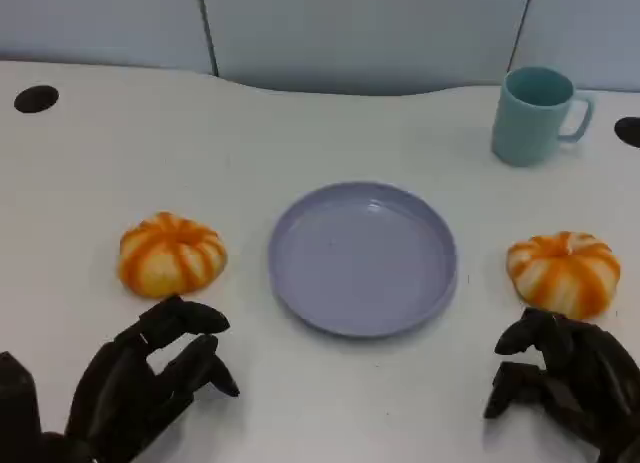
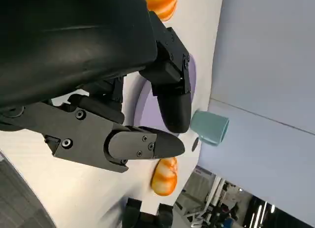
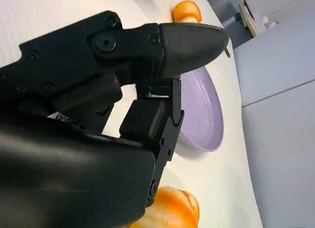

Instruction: Grasp the bread from the table and place it into the plate.

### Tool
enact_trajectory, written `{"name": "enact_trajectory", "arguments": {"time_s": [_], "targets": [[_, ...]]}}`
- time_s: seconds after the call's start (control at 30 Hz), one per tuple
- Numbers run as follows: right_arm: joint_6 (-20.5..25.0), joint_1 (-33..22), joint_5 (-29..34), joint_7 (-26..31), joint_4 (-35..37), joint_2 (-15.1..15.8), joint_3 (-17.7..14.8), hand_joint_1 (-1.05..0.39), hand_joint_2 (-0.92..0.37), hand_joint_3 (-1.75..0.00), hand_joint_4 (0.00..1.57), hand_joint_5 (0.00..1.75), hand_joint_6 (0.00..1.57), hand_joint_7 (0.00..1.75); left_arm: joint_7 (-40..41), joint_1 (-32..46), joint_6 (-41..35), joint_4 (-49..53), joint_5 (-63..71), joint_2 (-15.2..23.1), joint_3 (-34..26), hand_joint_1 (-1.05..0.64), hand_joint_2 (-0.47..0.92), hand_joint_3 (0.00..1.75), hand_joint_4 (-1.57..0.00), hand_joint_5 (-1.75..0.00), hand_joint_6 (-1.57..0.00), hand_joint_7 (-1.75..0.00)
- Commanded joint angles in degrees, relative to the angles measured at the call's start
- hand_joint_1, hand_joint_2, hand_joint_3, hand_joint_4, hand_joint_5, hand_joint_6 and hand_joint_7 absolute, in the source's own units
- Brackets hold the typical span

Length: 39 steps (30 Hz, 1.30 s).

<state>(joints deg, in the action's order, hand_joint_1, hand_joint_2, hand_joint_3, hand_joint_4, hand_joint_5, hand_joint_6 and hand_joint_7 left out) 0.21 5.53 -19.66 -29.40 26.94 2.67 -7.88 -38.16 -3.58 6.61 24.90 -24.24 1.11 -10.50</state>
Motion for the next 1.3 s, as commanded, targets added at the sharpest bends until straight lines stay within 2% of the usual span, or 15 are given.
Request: {"name": "enact_trajectory", "arguments": {"time_s": [0.03,0.13,0.17,0.23,0.33,0.4,0.43,0.47,0.5,0.57,0.63,0.8,0.97,1.1,1.3], "targets": [[-0.3,-0.2,0.1,0.1,0.1,0.3,-0.3,-0.43,-0.92,-0.42,1.27,1.02,1.18,0.91,-0.5,0.4,1.4,0.3,-0.7,0.7,-0.9,-0.51,0.92,0.31,-0.53,-1.68,-0.51,-1.16],[0.0,-0.1,-0.1,0.2,0.1,0.2,-0.4,-0.43,-0.92,-0.42,1.27,1.01,1.18,0.90,-0.5,0.5,3.9,0.3,0.1,0.4,-1.0,-0.49,0.92,0.31,-0.52,-1.63,-0.50,-1.11],[0.4,-0.1,-0.3,0.2,0.0,0.1,-0.5,-0.43,-0.92,-0.42,1.27,1.01,1.18,0.90,-0.4,0.5,5.4,0.3,0.5,0.3,-0.9,-0.48,0.92,0.29,-0.50,-1.49,-0.52,-0.90],[0.5,0.1,-0.4,0.1,0.3,0.1,-0.5,-0.42,-0.92,-0.41,1.27,1.00,1.19,0.89,-0.2,0.5,9.2,0.4,1.7,0.2,-0.6,-0.47,0.92,0.28,-0.50,-1.41,-0.55,-0.76],[0.3,0.4,-0.3,0.1,0.7,0.1,-0.5,-0.42,-0.92,-0.40,1.28,1.00,1.19,0.89,0.6,0.5,15.9,0.7,4.2,0.1,-0.1,-0.55,0.92,0.19,-0.49,-0.96,-0.63,-0.22],[0.3,0.4,-0.3,0.2,0.6,0.1,-0.4,-0.42,-0.92,-0.40,1.28,1.00,1.20,0.88,0.8,0.3,17.8,1.2,4.8,0.2,0.1,-0.55,0.92,0.18,-0.50,-0.89,-0.65,-0.14],[0.4,0.2,-0.2,0.3,0.3,0.0,-0.4,-0.42,-0.92,-0.40,1.28,1.00,1.20,0.88,2.0,0.1,23.0,1.5,8.0,1.1,0.4,-0.55,0.92,0.18,-0.50,-0.88,-0.65,-0.12],[0.6,0.2,-0.2,0.4,0.1,-0.1,-0.3,-0.42,-0.92,-0.40,1.28,1.00,1.20,0.88,2.9,-0.1,27.0,1.9,10.6,1.8,0.7,-0.57,0.92,0.19,-0.38,-0.73,-0.54,-0.05],[0.6,0.1,-0.2,0.5,0.0,-0.2,-0.2,-0.42,-0.92,-0.40,1.28,0.99,1.20,0.88,3.9,-0.3,30.2,2.4,12.7,2.4,1.0,-0.58,0.92,0.20,-0.35,-0.67,-0.51,-0.03],[0.4,0.0,-0.1,0.6,-0.2,-0.3,-0.2,-0.42,-0.92,-0.41,1.28,0.99,1.20,0.87,10.1,-0.2,35.8,1.2,21.9,4.2,1.3,-0.61,0.92,0.17,-0.33,-0.43,-0.41,-0.01],[-0.2,0.1,0.2,0.5,0.0,-0.3,0.0,-0.42,-0.92,-0.41,1.28,1.00,1.20,0.87,15.5,-0.1,39.3,-0.2,29.7,6.5,1.7,-0.63,0.92,0.15,-0.30,-0.32,-0.35,0.00],[-0.5,0.1,0.2,0.0,0.2,-0.4,0.2,-0.42,-0.92,-0.43,1.28,0.99,1.19,0.86,27.0,-0.4,43.0,-5.3,47.0,12.3,2.4,-0.65,0.92,0.09,-0.18,-0.20,-0.22,0.00],[0.5,-0.1,-0.1,0.5,-0.5,-0.9,0.3,-0.42,-0.92,-0.43,1.29,0.99,1.19,0.86,35.6,0.2,37.3,-15.0,61.9,17.1,3.5,-0.74,0.89,0.03,-0.07,-0.13,-0.12,0.00],[0.8,0.0,-0.5,0.3,-0.4,-1.2,0.1,-0.43,-0.92,-0.40,1.28,0.99,1.18,0.88,36.9,-0.1,31.2,-20.6,66.9,19.4,5.3,-0.77,0.88,0.01,-0.01,-0.07,-0.09,0.00],[-0.2,0.2,0.0,0.2,0.3,-1.4,0.1,-0.45,-0.92,-0.39,1.29,0.99,1.18,0.89,38.7,-2.0,21.0,-25.3,77.3,22.2,9.7,-0.78,0.89,0.00,0.00,-0.05,-0.09,-0.01]]}}
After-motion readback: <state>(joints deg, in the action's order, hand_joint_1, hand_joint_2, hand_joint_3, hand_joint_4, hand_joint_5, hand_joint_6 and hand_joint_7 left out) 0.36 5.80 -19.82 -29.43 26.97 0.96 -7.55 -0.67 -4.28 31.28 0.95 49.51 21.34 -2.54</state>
